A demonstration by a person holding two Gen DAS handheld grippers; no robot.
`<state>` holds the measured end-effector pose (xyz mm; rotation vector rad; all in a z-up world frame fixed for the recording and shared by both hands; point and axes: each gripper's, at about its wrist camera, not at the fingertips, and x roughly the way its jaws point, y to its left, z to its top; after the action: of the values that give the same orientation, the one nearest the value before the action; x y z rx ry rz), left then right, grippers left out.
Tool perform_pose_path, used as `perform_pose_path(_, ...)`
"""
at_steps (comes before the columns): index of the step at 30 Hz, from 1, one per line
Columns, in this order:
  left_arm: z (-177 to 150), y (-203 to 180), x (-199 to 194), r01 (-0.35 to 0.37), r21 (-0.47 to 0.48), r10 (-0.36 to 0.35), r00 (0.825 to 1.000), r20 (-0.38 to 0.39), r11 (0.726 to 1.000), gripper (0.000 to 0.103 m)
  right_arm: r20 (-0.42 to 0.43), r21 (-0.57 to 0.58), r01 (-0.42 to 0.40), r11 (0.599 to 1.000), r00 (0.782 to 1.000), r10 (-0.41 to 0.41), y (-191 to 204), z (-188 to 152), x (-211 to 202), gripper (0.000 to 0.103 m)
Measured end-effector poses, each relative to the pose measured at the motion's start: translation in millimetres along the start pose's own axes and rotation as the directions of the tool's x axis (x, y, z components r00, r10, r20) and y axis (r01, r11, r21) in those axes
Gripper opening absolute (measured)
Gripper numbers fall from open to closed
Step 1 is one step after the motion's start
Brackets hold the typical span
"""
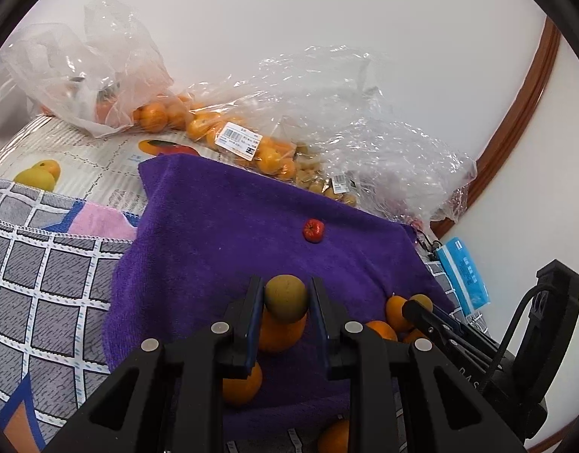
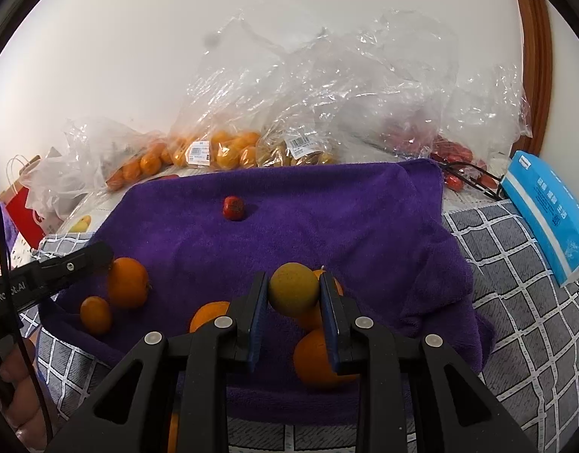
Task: Organize fruits
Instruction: 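Lower both yellow-green fruits onto the towel and open both tools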
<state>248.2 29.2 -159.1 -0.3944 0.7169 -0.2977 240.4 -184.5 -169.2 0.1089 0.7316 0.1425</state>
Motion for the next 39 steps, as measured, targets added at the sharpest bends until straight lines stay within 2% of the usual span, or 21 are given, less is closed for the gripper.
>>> perform_pose_path(23, 0.4, 1.2, 4.7, 0.014, -0.007, -0.014, 1.000, -0.016, 1.000, 0.023, -0.005, -0.016, -0.001, 1.000, 1.000, 0.000, 3.5, -3.0, 0.6, 0.027)
perform_pose_path(35, 1.8, 5.1, 4.9, 0.023, -0.030, -0.024, 0.999, -0.030, 0.999, 0.036, 0.001, -0.012, 0.017, 1.000, 1.000, -0.017, 0.3, -3.4, -0.2, 0.027)
perform_pose_path(37, 2.3, 6.1, 4.3, 0.028, -0.035, -0.029, 0.999, -0.029, 0.999, 0.043, 0.002, -0.011, 0.018, 1.000, 1.000, -0.018, 0.0, -3.6, -0.4, 0.027)
perform_pose_path(39, 2.2, 5.8, 3.0, 0.031, -0.034, -0.032, 0.999, -0.022, 0.999, 0.045, 0.002, -0.011, 0.019, 1.000, 1.000, -0.019, -0.1, -3.8, -0.5, 0.027)
